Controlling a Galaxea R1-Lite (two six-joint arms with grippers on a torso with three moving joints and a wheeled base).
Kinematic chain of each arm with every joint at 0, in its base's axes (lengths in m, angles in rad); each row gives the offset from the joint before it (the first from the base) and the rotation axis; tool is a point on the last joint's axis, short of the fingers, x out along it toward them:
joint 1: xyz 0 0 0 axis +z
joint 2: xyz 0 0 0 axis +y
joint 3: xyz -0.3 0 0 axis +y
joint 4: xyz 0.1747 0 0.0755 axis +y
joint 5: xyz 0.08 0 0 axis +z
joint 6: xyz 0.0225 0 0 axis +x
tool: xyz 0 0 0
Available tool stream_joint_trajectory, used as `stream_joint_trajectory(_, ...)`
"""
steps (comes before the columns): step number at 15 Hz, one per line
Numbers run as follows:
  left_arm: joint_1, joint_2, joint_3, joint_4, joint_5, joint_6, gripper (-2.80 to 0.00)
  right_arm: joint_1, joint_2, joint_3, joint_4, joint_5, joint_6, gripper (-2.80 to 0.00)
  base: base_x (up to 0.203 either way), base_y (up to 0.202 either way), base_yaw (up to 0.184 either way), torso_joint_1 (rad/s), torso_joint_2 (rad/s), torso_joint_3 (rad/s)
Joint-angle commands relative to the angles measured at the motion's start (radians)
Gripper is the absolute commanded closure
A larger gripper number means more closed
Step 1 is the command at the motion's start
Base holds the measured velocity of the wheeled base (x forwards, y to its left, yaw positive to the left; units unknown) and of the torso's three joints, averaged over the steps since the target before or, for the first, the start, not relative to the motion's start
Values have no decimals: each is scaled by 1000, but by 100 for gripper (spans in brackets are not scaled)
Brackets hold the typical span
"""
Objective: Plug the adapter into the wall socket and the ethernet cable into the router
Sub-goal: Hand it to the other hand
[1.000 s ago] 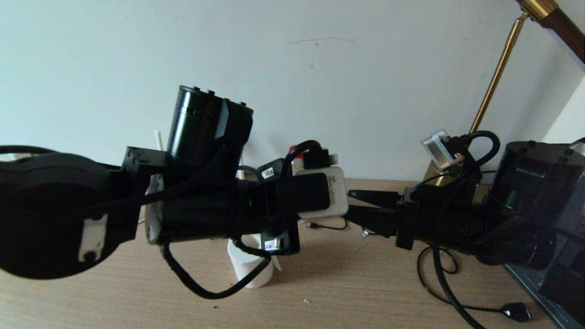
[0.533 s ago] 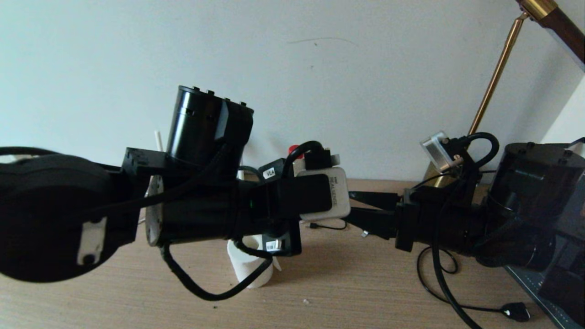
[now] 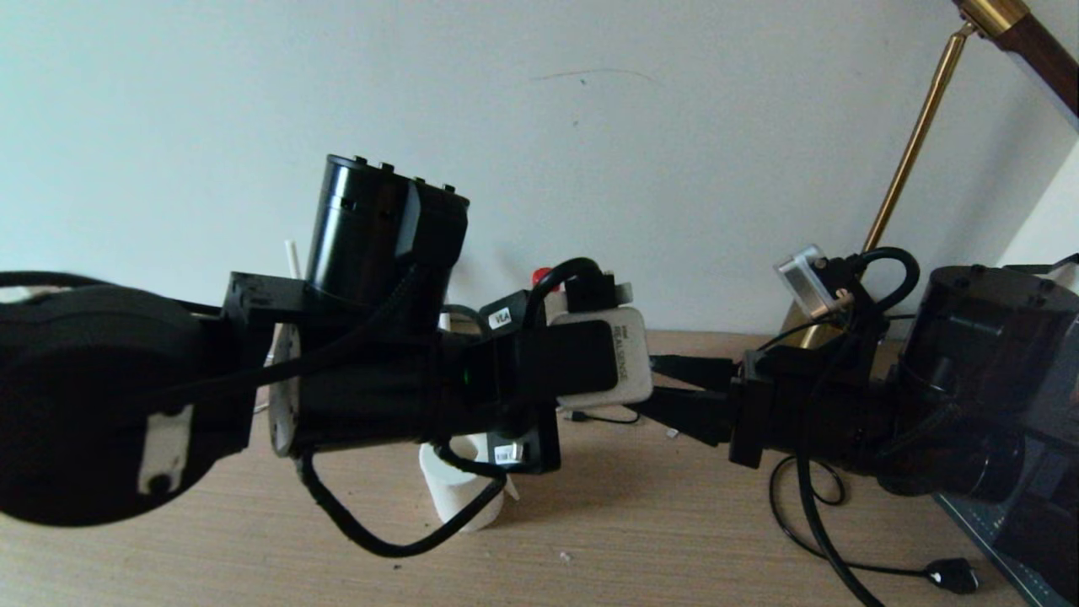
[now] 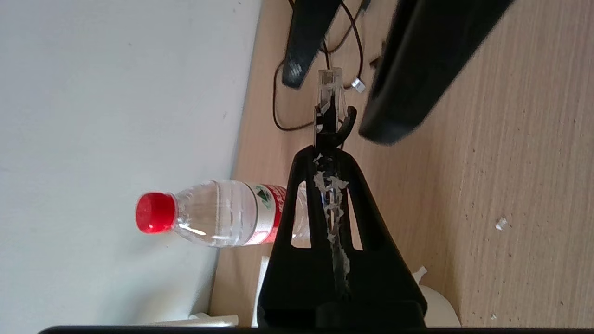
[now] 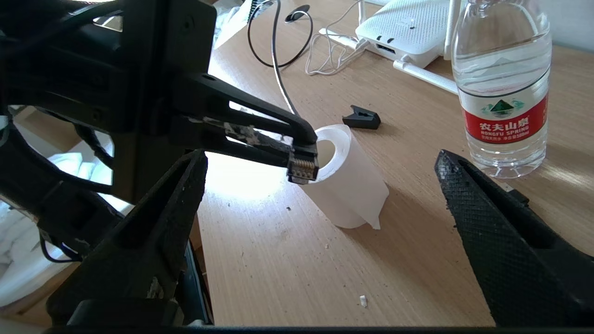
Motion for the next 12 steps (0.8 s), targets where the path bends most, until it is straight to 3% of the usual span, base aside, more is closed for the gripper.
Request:
stream_joint_trajectory(1,-1,3,0,-1,-1,6,0,1,1,-1,-5,2,2,0,0,0,0,0,0,0)
stream_joint_trajectory(12,-15,3,6,-6,-1,4,0,-1,12,-3,-7,0,-21,0,0,0,0,0,0,0)
